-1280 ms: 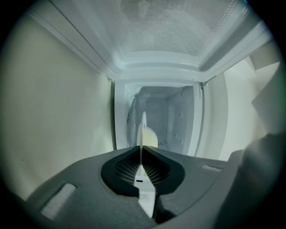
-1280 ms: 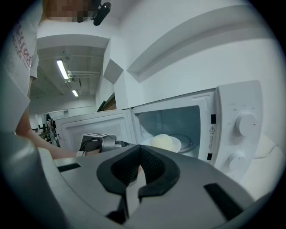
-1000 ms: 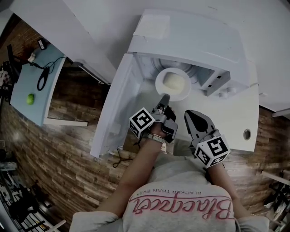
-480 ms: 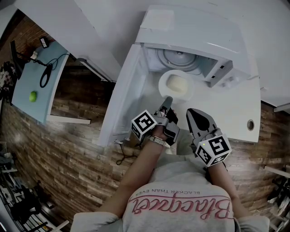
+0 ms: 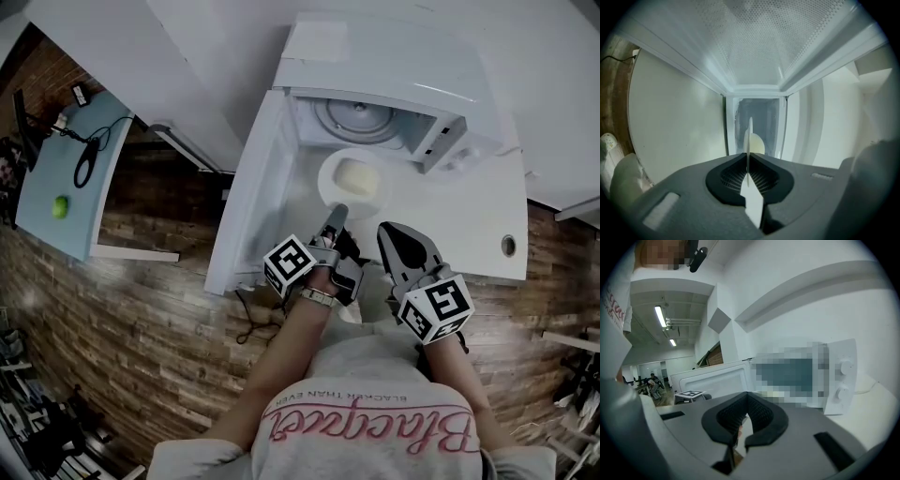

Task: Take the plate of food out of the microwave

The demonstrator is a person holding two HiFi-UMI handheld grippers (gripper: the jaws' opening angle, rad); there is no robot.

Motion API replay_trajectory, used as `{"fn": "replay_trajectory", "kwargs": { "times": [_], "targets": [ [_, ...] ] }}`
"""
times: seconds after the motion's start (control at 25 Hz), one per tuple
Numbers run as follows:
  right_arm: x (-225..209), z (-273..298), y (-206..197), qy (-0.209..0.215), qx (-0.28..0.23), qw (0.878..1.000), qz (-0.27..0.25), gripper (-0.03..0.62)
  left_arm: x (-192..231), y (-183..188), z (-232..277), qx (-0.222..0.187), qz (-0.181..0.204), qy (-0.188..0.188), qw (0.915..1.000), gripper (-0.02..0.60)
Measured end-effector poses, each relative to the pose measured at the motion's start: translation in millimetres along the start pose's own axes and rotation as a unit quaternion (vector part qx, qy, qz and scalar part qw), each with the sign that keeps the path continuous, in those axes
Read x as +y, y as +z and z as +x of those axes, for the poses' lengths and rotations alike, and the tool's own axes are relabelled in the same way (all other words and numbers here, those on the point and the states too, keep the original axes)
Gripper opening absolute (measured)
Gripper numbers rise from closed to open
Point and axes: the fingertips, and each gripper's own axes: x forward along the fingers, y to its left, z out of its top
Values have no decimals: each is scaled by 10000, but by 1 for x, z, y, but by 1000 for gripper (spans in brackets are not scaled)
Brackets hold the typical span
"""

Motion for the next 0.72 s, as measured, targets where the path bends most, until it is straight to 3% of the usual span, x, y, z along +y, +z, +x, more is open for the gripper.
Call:
{"fn": "replay_trajectory", "kwargs": {
  "times": [0.44,0.72],
  "targets": [
    [10,12,29,92,-235,9996,155,11,-24,5,-5,33,21,36,10000,18],
    [4,15,34,201,-80,9998,-10,11,-34,2,-8,50,79,97,9999,18]
  ]
}}
